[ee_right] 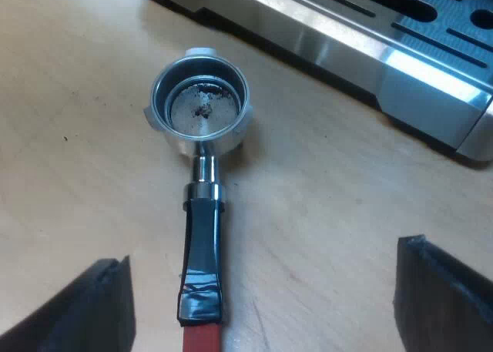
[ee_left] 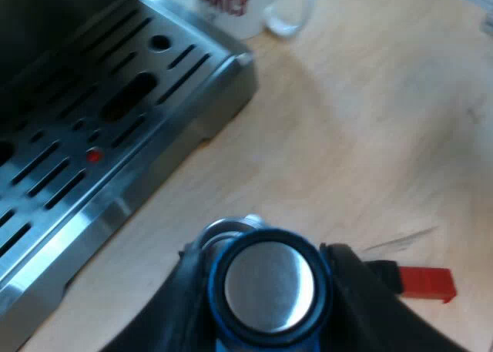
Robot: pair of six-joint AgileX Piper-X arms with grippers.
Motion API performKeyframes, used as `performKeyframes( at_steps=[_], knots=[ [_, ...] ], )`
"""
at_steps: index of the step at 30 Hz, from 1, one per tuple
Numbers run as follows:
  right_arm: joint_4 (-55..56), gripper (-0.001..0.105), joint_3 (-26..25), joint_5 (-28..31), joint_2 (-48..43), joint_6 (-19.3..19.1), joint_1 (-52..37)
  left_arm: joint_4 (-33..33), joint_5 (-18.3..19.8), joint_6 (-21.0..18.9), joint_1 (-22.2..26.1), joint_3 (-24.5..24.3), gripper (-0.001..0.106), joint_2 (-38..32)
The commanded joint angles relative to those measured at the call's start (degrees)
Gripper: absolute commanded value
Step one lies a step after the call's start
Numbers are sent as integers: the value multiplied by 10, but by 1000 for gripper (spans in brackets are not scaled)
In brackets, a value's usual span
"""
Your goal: Grind coffee beans and then tamp
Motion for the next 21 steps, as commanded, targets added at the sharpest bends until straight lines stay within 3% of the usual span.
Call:
performKeyframes(
  at_steps=[1, 7, 15, 18, 21],
  knots=[
    [3, 71, -1, 1, -3, -2, 0, 8, -6, -5, -11, -30, 12, 38],
    [-16, 71, -1, 1, -3, -2, 0, 8, -6, -1, -33, -68, 12, 101],
    [-44, 71, -1, 1, -3, -2, 0, 8, -6, -2, -61, -74, 12, 140],
    [-47, 71, -1, 1, -3, -2, 0, 5, -43, 12, -77, -74, 12, 164],
    [-47, 71, -1, 1, -3, -2, 0, -1, -44, 31, -78, -74, 12, 171]
  ],
)
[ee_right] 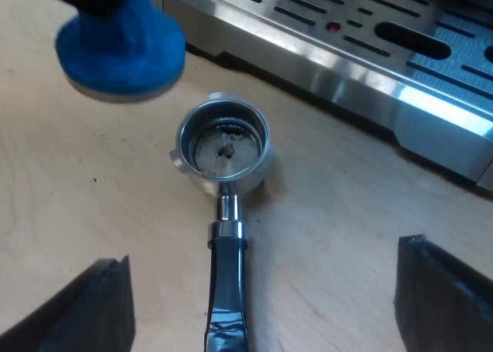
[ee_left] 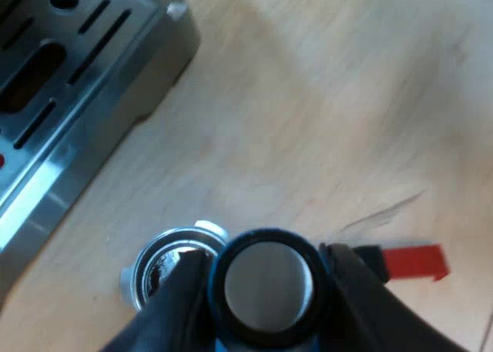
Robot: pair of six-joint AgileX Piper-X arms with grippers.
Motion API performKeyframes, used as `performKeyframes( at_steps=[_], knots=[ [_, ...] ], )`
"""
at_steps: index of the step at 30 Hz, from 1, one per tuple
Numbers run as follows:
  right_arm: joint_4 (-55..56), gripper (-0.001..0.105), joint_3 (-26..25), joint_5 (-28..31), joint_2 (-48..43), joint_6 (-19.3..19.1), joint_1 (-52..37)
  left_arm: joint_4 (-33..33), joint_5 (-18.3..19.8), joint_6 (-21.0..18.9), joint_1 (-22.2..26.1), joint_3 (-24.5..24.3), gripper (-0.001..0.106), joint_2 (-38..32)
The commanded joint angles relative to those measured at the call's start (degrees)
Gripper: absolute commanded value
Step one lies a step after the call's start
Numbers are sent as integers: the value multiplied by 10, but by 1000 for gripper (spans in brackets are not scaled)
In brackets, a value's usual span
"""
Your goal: Grind coffee beans and then tamp
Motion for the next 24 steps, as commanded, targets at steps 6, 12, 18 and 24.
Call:
performKeyframes(
  at_steps=[6, 12, 18, 24],
  knots=[
    [-5, 71, -1, 1, -3, -2, 0, -61, -39, 39, -3, -4, 12, 6],
    [-5, 71, -1, 1, -3, -2, 0, -86, -40, 56, -3, 9, 12, 6],
    [-5, 71, -1, 1, -3, -2, 0, -125, -40, 58, -3, 55, 12, 6],
    [-5, 71, -1, 1, -3, -2, 0, -144, -40, 58, -3, 68, 12, 8]
  ],
)
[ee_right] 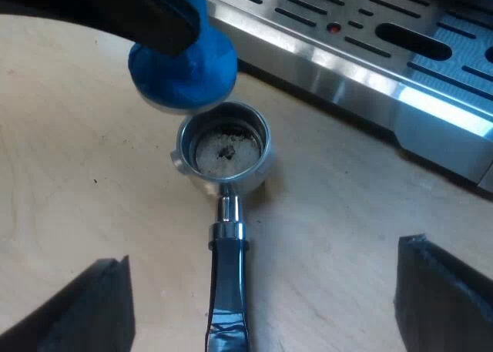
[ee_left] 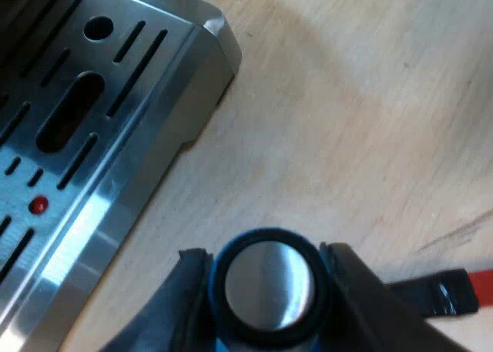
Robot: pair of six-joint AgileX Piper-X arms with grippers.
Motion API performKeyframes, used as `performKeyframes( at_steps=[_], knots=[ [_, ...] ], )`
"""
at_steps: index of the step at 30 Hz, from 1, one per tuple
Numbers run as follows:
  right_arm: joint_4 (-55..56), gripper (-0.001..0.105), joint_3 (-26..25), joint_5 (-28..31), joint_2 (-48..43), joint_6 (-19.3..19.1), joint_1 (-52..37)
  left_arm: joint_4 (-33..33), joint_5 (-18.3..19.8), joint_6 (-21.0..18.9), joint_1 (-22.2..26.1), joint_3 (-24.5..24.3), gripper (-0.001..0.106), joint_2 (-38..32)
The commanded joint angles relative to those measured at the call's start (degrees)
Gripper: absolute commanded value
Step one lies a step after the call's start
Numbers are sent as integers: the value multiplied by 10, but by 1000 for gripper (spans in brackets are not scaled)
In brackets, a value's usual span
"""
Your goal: Grind coffee beans and then tamp
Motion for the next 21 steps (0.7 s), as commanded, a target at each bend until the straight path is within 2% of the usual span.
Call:
performKeyframes(
  at_steps=[1, 14, 21],
  knots=[
    [-3, 71, -1, 1, -1, -2, 0, -18, -7, 4, -3, 1, 12, 1],
    [-1, 71, -1, 1, 4, -2, 0, -26, -1, -1, -3, 4, 12, 41],
    [-1, 71, -1, 1, 4, -2, 0, -47, -1, -1, -3, 38, 12, 41]
  ],
)
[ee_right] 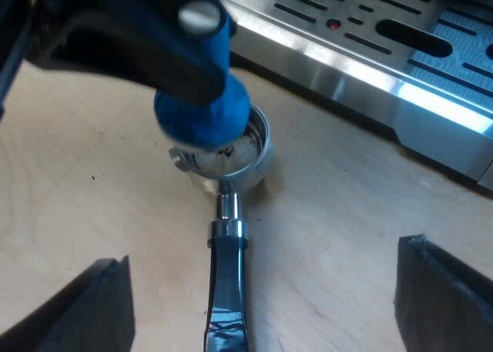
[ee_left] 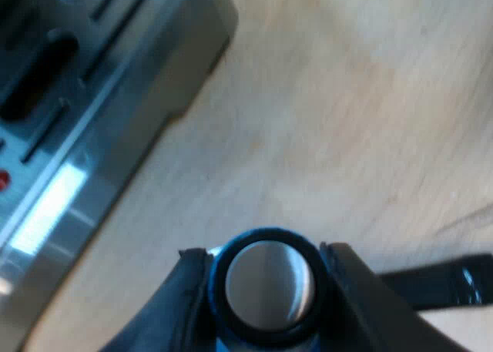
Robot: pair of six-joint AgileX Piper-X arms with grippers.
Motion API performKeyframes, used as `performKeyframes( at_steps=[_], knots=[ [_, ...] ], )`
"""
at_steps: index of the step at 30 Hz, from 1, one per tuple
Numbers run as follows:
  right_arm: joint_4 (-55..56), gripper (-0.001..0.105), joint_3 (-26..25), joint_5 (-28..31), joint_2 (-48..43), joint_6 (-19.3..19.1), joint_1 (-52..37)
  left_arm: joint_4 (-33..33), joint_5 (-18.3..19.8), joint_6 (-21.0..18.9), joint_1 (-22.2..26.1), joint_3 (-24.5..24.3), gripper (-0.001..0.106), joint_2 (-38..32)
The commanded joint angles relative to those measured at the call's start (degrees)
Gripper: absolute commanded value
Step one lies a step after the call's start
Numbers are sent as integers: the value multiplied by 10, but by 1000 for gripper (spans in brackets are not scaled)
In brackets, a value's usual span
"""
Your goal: Grind coffee beans and then tamp
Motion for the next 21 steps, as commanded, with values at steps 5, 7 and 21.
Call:
performKeyframes(
  at_steps=[5, 7, 21],
  knots=[
    [-1, 71, -1, 1, 0, -2, 0, -45, -1, -1, -3, 24, 12, -2],
    [-1, 71, -1, 1, 0, -2, 0, -54, -1, -1, -3, 28, 12, -2],
    [-1, 71, -1, 1, 0, -2, 0, -100, -1, -1, 0, 39, 12, 0]
  ],
)
